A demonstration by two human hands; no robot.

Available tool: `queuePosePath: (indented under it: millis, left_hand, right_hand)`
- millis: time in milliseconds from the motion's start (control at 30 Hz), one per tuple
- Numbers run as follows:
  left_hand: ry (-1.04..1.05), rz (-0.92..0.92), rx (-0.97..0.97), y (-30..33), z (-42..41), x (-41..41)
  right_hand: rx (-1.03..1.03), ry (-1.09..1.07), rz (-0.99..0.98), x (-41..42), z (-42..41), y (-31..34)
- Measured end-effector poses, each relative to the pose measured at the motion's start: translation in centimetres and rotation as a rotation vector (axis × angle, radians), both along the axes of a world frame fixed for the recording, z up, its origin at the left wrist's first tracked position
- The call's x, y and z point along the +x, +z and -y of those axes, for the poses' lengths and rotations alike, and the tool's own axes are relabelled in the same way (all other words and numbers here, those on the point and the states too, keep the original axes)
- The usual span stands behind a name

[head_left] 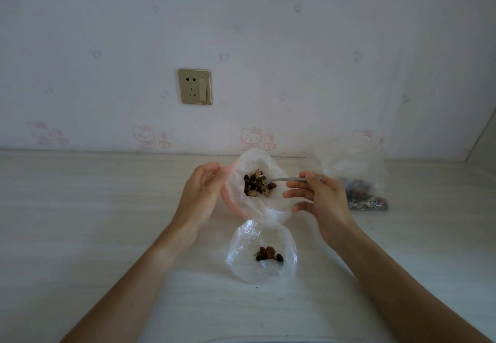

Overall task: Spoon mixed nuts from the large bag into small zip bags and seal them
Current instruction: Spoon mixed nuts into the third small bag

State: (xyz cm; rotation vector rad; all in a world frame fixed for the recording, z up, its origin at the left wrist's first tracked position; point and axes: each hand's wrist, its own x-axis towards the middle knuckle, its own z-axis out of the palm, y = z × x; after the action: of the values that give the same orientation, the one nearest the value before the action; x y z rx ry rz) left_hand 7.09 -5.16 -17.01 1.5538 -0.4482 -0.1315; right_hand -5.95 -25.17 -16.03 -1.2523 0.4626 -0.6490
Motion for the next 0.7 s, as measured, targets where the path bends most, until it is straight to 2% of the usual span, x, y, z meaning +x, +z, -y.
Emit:
queuePosePath:
  millis: [200, 300, 467, 700]
  left_hand:
    - [0.109, 0.307, 0.182, 0.7, -2.6, -2.8]
    - [0.029, 0.399, 0.266, 0.7, -3.8, -4.9]
    - [-0.141, 0.386, 0.382, 0.0, -4.7, -7.2]
    - [-0.149, 0.342, 0.358, -0.9, -4.3, -7.7]
  right_hand:
    - [-0.013, 0.031, 0.070, -2.7, -0.2, 2.2]
    - [-0.017, 0.082, 0.104, -4.6, -0.6, 2.8]
    - [-0.030, 0.152, 0.125, -7.6, -1.5, 2.8]
    - [-0.026, 0.178, 0.038, -11.2, -2.6, 0.4]
